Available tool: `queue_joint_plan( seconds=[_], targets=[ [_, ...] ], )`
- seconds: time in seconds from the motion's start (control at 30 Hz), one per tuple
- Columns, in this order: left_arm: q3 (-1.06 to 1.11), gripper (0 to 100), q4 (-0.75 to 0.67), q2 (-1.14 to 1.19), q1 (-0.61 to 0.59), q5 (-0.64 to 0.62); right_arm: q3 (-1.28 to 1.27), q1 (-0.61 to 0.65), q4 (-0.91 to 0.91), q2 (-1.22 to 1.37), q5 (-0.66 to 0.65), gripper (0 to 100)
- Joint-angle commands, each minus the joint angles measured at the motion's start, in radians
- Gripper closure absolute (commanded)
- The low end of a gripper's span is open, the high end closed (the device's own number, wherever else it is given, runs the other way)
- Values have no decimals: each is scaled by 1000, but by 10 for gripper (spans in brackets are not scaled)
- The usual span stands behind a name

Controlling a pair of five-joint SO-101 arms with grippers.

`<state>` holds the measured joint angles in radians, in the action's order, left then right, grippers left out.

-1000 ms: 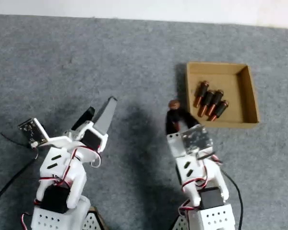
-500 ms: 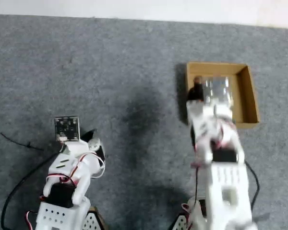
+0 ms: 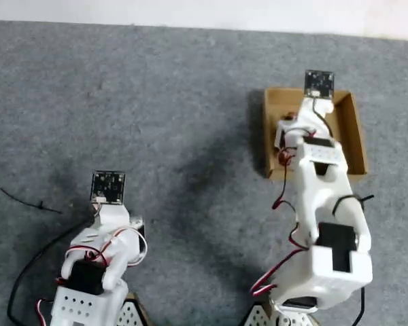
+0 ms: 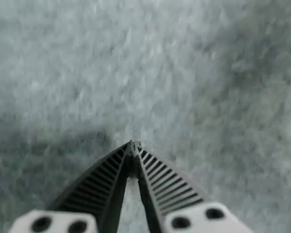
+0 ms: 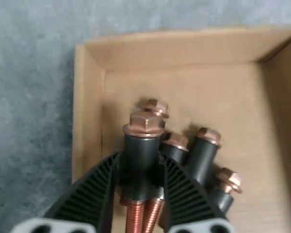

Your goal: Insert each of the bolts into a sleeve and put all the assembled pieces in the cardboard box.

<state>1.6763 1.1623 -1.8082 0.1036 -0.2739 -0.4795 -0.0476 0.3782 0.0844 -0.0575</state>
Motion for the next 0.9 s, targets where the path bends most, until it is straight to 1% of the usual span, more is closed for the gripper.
queue_joint_plan(
  seconds=[0.0, 0.13, 0.2, 0.27, 0.4, 0.5, 0.57, 0.67, 0.77, 0.87],
  targets=[
    [21, 990, 49, -8, -12, 25, 68, -8, -33, -1, 9, 957],
    [16, 991, 49, -12, -12, 31, 65, -8, -31, 2, 9, 844],
    [18, 993, 49, -12, -8, 86, 65, -10, -24, 1, 8, 803],
    [19, 993, 51, -12, -10, 118, 70, -10, 36, -15, 8, 796],
    [19, 993, 63, -8, -12, 120, 68, 15, 163, -125, 9, 796],
    [19, 993, 91, -10, -12, 121, 47, 68, 226, -271, 14, 796],
    [19, 993, 92, -12, -13, 126, -21, 108, 263, -384, 51, 796],
    [19, 993, 92, -12, -13, 126, -174, 183, 265, -585, 89, 796],
    [19, 993, 98, -8, -13, 123, -352, 252, 262, -792, 92, 796],
    [19, 990, 144, -8, -13, 120, -510, 280, 262, -986, 92, 796]
  ],
)
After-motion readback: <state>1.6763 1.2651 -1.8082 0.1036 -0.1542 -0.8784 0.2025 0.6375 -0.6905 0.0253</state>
